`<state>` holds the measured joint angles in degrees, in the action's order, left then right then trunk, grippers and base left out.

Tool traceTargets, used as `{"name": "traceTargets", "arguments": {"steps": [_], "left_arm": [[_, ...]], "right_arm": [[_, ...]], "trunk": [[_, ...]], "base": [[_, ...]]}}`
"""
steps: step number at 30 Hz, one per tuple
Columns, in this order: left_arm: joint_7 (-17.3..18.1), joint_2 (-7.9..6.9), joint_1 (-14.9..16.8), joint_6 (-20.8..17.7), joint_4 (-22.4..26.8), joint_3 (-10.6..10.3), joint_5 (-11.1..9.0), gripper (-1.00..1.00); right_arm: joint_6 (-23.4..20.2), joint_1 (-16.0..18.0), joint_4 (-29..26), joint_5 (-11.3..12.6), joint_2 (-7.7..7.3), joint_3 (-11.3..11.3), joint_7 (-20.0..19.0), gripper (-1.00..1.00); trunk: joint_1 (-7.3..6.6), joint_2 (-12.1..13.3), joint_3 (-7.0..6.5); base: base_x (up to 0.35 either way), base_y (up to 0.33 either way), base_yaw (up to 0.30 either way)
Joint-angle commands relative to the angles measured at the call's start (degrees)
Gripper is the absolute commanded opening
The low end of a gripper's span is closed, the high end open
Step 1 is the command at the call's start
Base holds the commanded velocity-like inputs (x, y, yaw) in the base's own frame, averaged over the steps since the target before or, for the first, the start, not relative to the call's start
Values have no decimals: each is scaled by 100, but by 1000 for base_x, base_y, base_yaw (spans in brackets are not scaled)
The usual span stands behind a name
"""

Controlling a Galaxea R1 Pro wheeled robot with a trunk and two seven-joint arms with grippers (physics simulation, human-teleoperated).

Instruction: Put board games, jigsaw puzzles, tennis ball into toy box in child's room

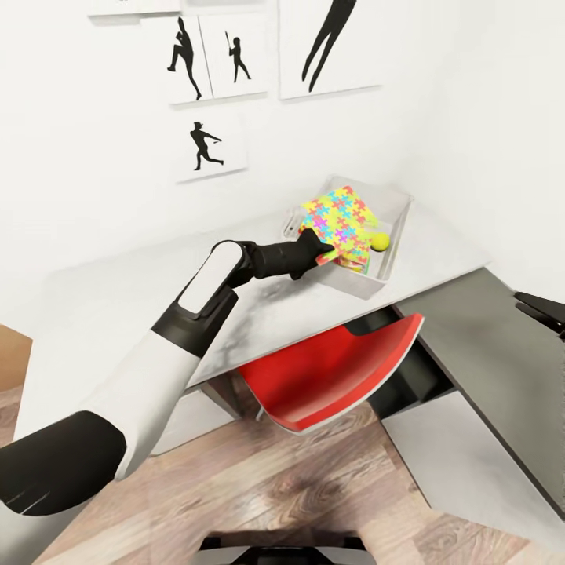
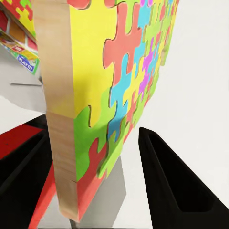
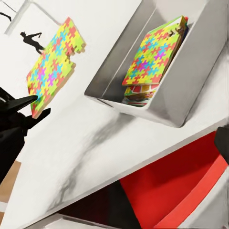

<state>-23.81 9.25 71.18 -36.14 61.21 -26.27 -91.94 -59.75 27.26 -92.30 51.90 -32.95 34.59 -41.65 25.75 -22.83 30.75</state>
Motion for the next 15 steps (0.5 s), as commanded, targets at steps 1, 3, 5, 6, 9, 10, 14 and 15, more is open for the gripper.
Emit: {"name": "traceTargets", "arguments": {"steps": [1,3,5,6,9,10,14,15], "left_arm": [[-64,2,-10,35,-7,-42,-66,-100],[-62,4,-18,58,-15,-68,-74,-100],[-57,5,-24,76,-24,-85,-79,-100],[-57,5,-24,76,-24,-85,-79,-100],[-39,6,-29,91,-45,-100,-80,-100],[-35,6,-31,96,-51,-103,-79,-100],[-27,7,-48,128,-62,-112,-81,-100],[-25,7,-59,145,-64,-114,-81,-100]], "right_arm": [[-25,8,-2,-31,-1,4,-36,100],[-25,8,-1,-31,-1,4,-35,100],[-25,8,0,-31,-1,4,-33,100],[-25,8,0,-31,-1,4,-33,100],[-25,8,1,-31,-1,4,-35,100],[-25,8,1,-31,-1,4,-33,100],[-25,8,0,-31,-1,4,-35,100],[-25,8,0,-31,-1,4,-35,100]], "trunk": [[3,-9,-1],[3,-9,-17],[3,-9,-34],[3,-9,-43],[3,-9,-68],[3,-9,-76],[3,-9,-110],[3,-9,-118]], "base": [[20,-5,-137],[67,-31,-137],[133,-81,-135],[147,-93,-135],[186,-131,-133],[195,-140,-132],[140,-100,-131],[89,-63,-130]]}}
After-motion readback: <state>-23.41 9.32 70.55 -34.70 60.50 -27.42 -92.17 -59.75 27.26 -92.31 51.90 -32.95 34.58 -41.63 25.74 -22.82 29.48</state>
